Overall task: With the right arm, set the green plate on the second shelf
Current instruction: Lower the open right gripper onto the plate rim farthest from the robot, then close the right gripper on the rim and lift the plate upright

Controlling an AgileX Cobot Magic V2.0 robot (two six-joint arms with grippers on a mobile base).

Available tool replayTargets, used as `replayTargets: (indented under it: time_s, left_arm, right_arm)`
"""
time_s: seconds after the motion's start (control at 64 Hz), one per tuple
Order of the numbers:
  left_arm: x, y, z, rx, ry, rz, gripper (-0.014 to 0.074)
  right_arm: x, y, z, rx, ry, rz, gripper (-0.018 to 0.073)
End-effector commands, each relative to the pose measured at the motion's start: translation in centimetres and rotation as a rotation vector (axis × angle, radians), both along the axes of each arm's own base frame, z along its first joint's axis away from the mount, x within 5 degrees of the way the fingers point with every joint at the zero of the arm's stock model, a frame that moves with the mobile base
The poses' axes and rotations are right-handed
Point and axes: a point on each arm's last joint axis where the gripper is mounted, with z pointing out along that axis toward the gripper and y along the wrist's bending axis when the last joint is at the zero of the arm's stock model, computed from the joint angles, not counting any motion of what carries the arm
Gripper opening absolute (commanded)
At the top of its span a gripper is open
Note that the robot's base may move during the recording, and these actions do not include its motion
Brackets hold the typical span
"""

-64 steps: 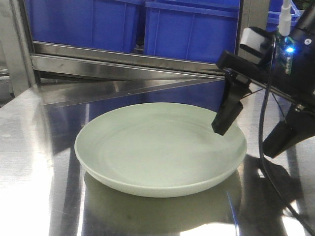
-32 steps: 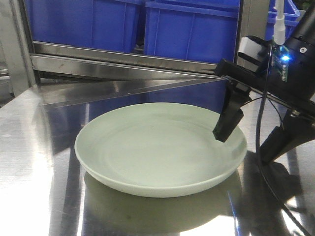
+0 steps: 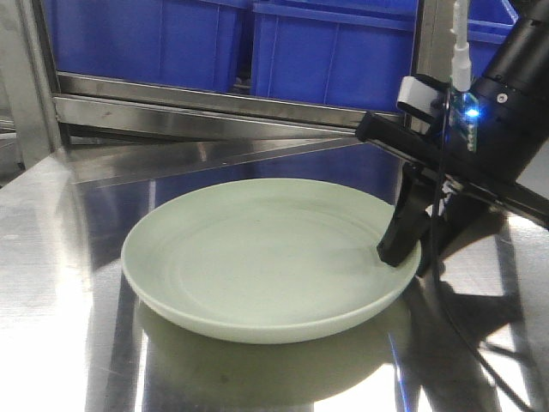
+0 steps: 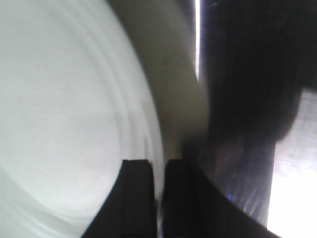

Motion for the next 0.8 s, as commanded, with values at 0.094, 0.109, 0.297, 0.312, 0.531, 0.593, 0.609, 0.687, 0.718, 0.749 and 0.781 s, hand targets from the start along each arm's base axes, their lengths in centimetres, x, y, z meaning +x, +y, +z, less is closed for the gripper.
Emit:
replayTargets:
  time_s: [0.094, 0.109, 0.297, 0.312, 0.531, 0.593, 0.609, 0.687, 0.718, 0.749, 0.781]
  left_arm:
    - [0.0, 0.0, -0.5, -0.016, -0.06, 0.002, 0.013]
    - [0.0, 0.0, -0.5, -0.016, -0.06, 0.002, 0.013]
    - [0.0, 0.0, -0.5, -0.016, -0.06, 0.002, 0.013]
    - [0.0, 0.0, -0.5, -0.016, -0.06, 0.002, 0.013]
    - [0.0, 0.0, -0.5, -0.016, -0.06, 0.002, 0.013]
    - [0.0, 0.0, -0.5, -0.016, -0.06, 0.002, 0.013]
    - [0.0, 0.0, -0.5, -0.016, -0.06, 0.002, 0.013]
    - [0.0, 0.0, -0.5, -0.016, -0.06, 0.002, 0.013]
    - [0.0, 0.0, -0.5, -0.016, -0.06, 0.002, 0.013]
    - [0.0, 0.0, -0.5, -0.016, -0.06, 0.002, 0.013]
    - [0.0, 0.0, -0.5, -0.016, -0.06, 0.002, 0.013]
  right_arm:
    - [0.6, 0.4, 4.0, 0.052, -0.105, 0.025, 0.0054]
    - [0.6, 0.4, 4.2, 0.049, -0.115, 0.029, 0.0055]
    - [-1.2, -0.6, 9.2, 0.038, -0.327, 0.027, 0.0055]
    - [-1.3, -0.7, 9.5, 0.036, -0.339, 0.027, 0.0055]
    - [-7.1, -3.0, 17.1, 0.048, -0.692, -0.001, 0.0055]
    - [-9.4, -3.8, 19.0, 0.051, -0.8, -0.015, 0.0055]
    - [-9.9, -4.0, 19.3, 0.052, -0.824, -0.018, 0.0055]
    - [-12.5, -5.0, 20.8, 0.044, -0.933, -0.027, 0.0055]
    - [-13.6, -5.4, 21.1, 0.035, -0.968, -0.026, 0.0055]
    - [-15.0, -5.8, 21.6, 0.033, -1.009, -0.026, 0.0055]
    - [-16.1, -6.2, 21.9, 0.027, -1.036, -0.024, 0.0055]
